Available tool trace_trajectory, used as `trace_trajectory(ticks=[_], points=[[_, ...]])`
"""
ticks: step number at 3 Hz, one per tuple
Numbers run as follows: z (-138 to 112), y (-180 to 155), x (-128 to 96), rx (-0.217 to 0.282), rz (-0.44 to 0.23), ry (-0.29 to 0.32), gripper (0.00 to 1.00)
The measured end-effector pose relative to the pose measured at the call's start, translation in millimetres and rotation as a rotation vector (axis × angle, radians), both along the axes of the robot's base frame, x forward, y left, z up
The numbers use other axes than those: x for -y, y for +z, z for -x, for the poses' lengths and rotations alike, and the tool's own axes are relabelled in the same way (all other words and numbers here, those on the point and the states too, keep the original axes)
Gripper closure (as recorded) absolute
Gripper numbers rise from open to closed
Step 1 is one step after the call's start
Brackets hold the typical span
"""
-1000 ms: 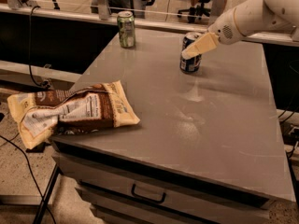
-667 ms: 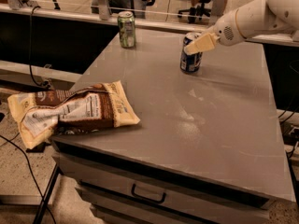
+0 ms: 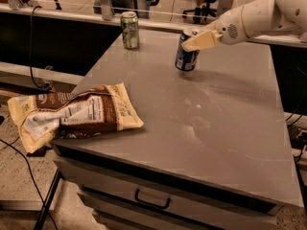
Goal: Move pepsi can near brown chip bag
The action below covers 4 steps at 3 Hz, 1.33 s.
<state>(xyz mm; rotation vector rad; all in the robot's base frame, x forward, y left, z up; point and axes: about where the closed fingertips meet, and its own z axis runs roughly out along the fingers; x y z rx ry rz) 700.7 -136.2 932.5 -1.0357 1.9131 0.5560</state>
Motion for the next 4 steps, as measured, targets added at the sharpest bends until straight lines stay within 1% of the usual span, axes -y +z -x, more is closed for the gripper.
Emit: trace_trajectory(ticks=[1,2,3,4], points=[[32.6,26.6,-33.5,0.026,-0.008,0.133,1.0],[71.4,34.0,-52.9,0.012,0.039,0.212,1.0],[110.0,25.2,-75.5,-0.042,0.051,0.322,1.0],[138.7,14.0,-99.1,-0.1,0.036,0.435,1.0]])
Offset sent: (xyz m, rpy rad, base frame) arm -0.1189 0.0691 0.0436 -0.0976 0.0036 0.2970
